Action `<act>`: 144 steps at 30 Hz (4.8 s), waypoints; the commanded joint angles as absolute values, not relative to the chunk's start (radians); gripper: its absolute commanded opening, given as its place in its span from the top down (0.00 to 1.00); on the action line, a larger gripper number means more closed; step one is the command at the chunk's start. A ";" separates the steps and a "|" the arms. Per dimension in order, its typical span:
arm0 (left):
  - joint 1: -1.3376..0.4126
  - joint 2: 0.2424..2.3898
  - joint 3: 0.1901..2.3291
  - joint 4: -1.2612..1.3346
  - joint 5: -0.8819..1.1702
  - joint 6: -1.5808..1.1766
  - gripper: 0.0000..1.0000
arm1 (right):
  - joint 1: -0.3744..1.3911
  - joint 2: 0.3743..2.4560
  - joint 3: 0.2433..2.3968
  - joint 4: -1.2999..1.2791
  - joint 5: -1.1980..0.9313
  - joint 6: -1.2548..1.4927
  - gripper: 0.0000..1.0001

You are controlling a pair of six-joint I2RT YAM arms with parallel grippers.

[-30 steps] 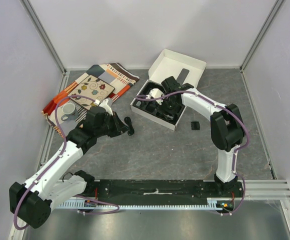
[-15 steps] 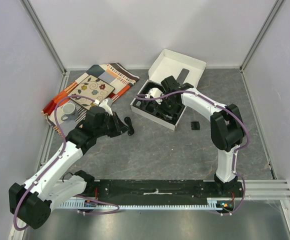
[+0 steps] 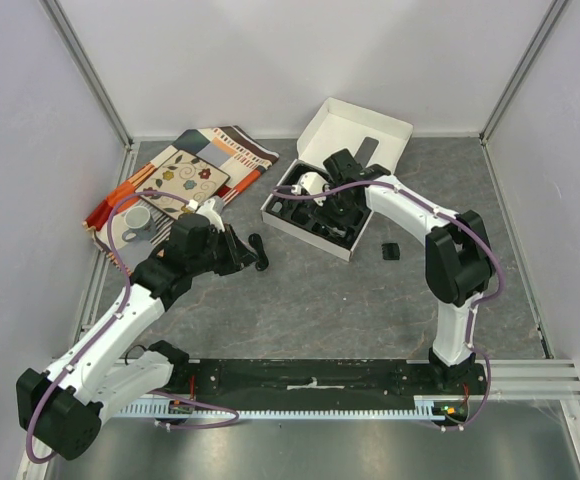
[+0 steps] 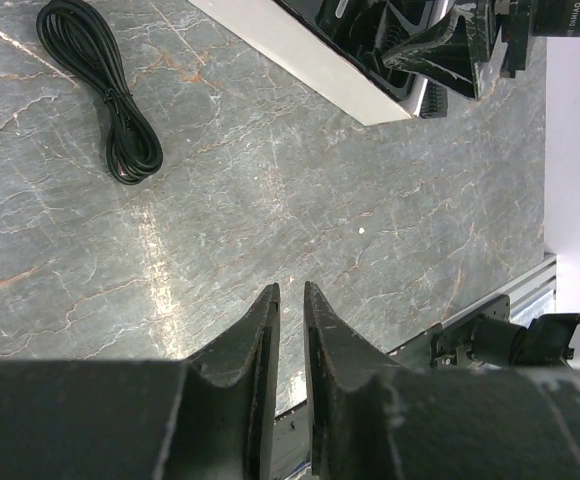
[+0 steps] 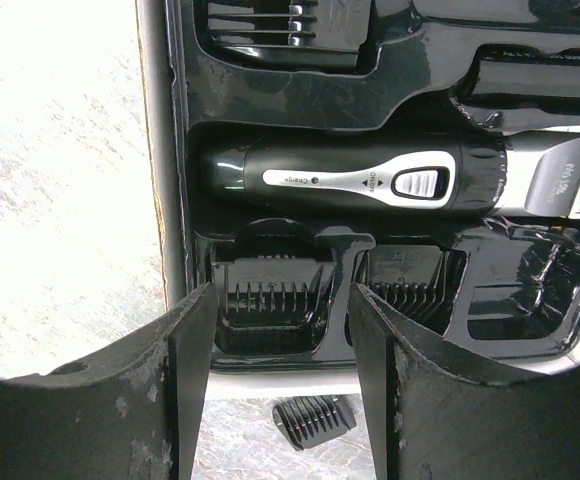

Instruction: Sort the hair-cutting tools

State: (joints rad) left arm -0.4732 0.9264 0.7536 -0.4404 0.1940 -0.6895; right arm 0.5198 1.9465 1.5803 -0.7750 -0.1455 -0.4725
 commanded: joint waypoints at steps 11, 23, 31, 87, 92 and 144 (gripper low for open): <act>-0.474 0.908 0.779 -0.439 0.210 -0.658 0.78 | 0.519 1.867 1.575 -0.744 -0.135 -0.448 0.37; -0.474 0.911 0.769 -0.426 0.210 -0.661 0.78 | 0.520 1.833 1.536 -0.644 -0.187 -0.413 0.78; -0.474 0.923 0.773 -0.428 0.209 -0.655 0.78 | 0.520 1.902 1.552 -0.658 -0.193 -0.411 1.00; -0.474 0.749 0.712 -0.453 0.247 -0.658 0.78 | 0.331 1.525 1.145 -0.540 0.349 0.328 1.00; -0.474 0.716 0.695 -0.462 0.262 -0.663 0.77 | 0.314 1.467 1.033 -0.517 0.311 0.414 1.00; -0.474 0.718 0.644 -0.437 0.259 -0.663 0.77 | 0.273 1.735 0.950 -0.236 0.357 0.681 0.59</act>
State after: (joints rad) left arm -0.4732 0.7387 0.6601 -0.4679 0.2459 -0.6880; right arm 0.2337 1.7538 0.9848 -0.2481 0.3817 0.6472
